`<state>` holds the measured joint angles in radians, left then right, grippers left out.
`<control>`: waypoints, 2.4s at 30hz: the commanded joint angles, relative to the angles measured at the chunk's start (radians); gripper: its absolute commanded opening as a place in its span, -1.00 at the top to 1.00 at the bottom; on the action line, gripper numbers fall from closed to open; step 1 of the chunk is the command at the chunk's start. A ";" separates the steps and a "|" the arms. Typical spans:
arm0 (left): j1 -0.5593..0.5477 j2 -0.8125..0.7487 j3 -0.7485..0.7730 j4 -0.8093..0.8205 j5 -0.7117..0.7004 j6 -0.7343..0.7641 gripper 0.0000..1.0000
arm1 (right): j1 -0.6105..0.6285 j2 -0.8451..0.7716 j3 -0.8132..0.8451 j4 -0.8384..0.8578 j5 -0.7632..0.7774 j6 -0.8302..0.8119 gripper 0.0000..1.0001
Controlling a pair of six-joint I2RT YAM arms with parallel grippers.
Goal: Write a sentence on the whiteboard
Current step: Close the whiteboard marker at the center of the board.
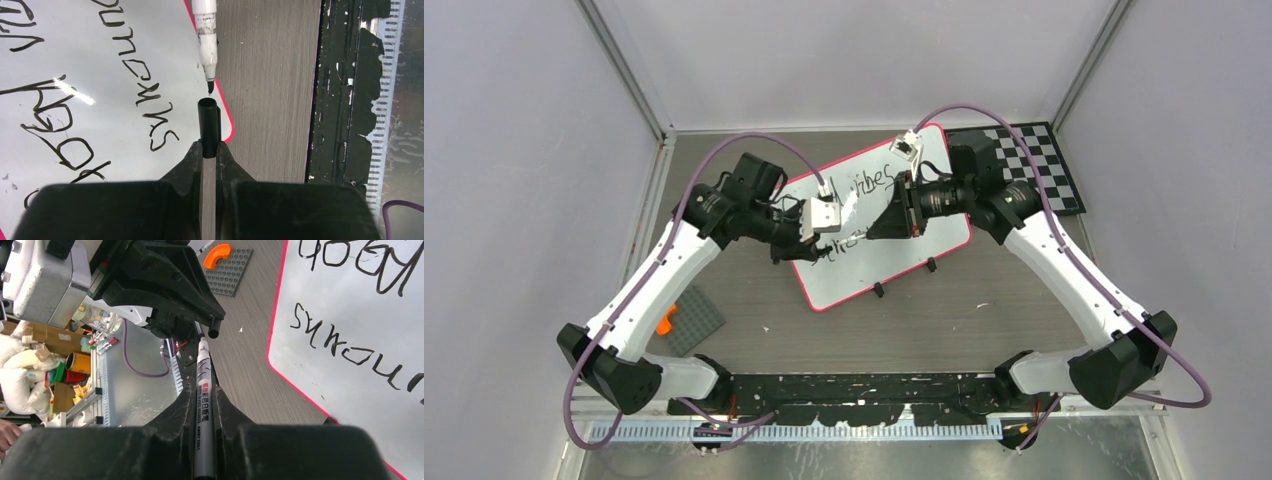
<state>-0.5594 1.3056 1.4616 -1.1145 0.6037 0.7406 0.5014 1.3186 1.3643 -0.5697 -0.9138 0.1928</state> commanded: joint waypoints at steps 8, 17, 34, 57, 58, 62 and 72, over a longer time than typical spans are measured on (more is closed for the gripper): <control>-0.014 -0.020 0.011 0.055 0.017 -0.008 1.00 | 0.025 0.012 0.037 -0.008 -0.003 -0.024 0.99; -0.031 -0.018 0.018 0.054 0.022 0.001 1.00 | 0.028 0.026 0.048 -0.008 0.021 -0.034 0.99; -0.038 -0.047 -0.035 0.027 0.015 0.054 1.00 | 0.028 0.015 0.059 -0.059 0.037 -0.084 0.99; -0.038 -0.016 0.015 0.043 0.025 0.004 1.00 | 0.045 0.031 0.073 -0.085 0.037 -0.125 0.99; -0.038 -0.014 0.016 0.046 0.022 0.002 1.00 | 0.046 0.031 0.073 -0.085 0.039 -0.128 0.99; -0.038 -0.004 0.019 0.042 0.017 -0.002 1.00 | 0.046 0.030 0.075 -0.087 0.044 -0.132 1.00; -0.039 -0.020 -0.025 0.029 0.000 0.010 1.00 | 0.046 0.015 0.067 -0.109 0.057 -0.153 0.99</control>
<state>-0.5945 1.3033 1.4387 -1.0962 0.6018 0.7414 0.5415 1.3491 1.3979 -0.6807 -0.8581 0.0582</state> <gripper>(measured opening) 0.055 0.178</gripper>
